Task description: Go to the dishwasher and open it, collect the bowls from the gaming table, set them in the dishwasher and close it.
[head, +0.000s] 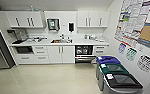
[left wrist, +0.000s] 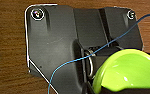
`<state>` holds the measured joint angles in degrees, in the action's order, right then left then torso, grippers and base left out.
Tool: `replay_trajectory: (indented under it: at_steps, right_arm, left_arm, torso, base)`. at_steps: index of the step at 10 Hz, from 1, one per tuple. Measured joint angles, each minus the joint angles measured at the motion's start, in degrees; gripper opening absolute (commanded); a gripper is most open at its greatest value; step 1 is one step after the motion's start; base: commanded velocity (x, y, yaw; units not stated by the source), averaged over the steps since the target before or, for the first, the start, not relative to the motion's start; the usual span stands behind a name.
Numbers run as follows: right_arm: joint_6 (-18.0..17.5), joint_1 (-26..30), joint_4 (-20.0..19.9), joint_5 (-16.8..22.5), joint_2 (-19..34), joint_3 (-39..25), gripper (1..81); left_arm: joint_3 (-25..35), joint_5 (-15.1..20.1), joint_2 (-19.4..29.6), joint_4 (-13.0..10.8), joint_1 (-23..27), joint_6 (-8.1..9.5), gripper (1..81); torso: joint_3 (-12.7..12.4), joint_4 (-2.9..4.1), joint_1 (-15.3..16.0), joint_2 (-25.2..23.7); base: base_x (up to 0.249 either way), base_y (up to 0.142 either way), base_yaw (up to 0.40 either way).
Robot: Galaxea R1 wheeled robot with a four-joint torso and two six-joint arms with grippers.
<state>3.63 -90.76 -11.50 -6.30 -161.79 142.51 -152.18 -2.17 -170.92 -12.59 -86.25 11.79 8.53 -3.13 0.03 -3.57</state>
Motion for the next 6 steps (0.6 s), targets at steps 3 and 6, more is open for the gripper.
replay_trajectory:
  at_steps: [3,6]
  right_arm:
    - [0.0,0.1,0.1,0.0,0.0,0.0,1.0]
    - [0.0,0.2,0.2,0.0,-0.2,-0.1,1.0]
  left_arm:
    - [0.0,0.0,0.0,0.0,0.0,-0.02,1.0]
    - [0.0,0.0,-0.6,0.0,0.0,-0.02,1.0]
  torso:
    - [0.0,0.00,0.0,0.0]
    - [0.0,0.00,0.0,0.0]
  base:
    - [0.194,0.000,0.000]
    - [0.194,0.000,0.000]
